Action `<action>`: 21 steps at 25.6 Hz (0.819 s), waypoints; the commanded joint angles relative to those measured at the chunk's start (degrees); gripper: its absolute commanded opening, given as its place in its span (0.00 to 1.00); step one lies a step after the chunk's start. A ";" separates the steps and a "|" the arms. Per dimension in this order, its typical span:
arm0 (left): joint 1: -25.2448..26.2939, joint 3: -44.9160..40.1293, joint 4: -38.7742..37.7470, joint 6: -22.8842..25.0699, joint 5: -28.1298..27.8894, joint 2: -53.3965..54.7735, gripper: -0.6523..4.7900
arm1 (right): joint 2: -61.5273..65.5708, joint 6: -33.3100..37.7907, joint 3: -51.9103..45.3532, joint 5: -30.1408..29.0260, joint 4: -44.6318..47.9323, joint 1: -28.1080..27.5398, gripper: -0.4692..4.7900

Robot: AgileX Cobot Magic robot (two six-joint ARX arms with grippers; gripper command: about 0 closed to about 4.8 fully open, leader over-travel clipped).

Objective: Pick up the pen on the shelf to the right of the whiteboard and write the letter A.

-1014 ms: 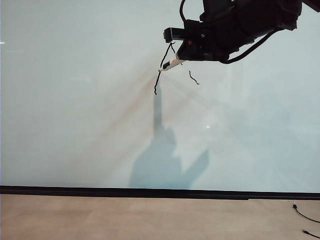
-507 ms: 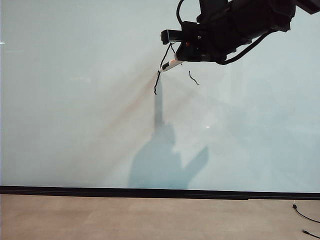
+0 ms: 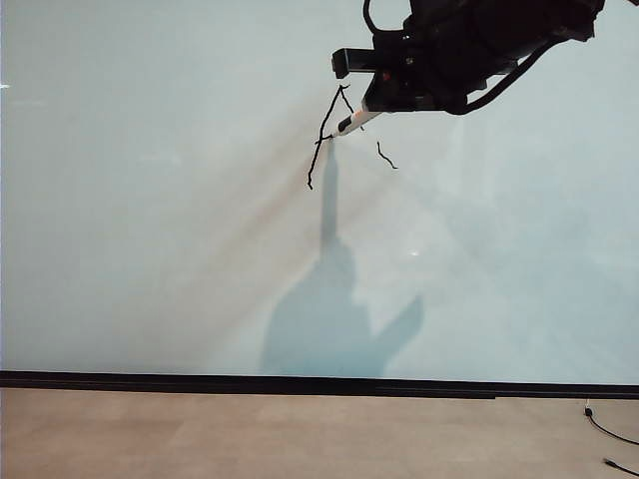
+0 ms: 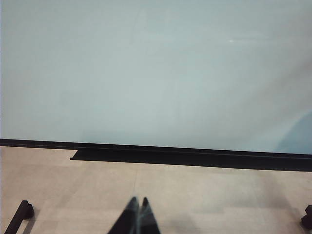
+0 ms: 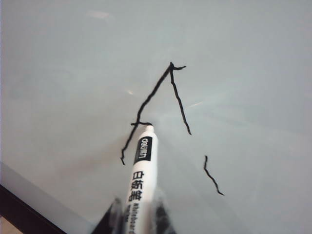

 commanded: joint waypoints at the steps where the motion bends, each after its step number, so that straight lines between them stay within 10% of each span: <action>1: -0.02 0.15 0.35 0.24 0.15 0.02 0.11 | -1.81 -0.42 -0.09 1.84 -0.85 -0.55 0.08; 21: -0.02 0.15 0.35 0.24 0.15 0.02 0.11 | -4.13 -0.87 -0.59 3.34 -3.34 -1.55 0.08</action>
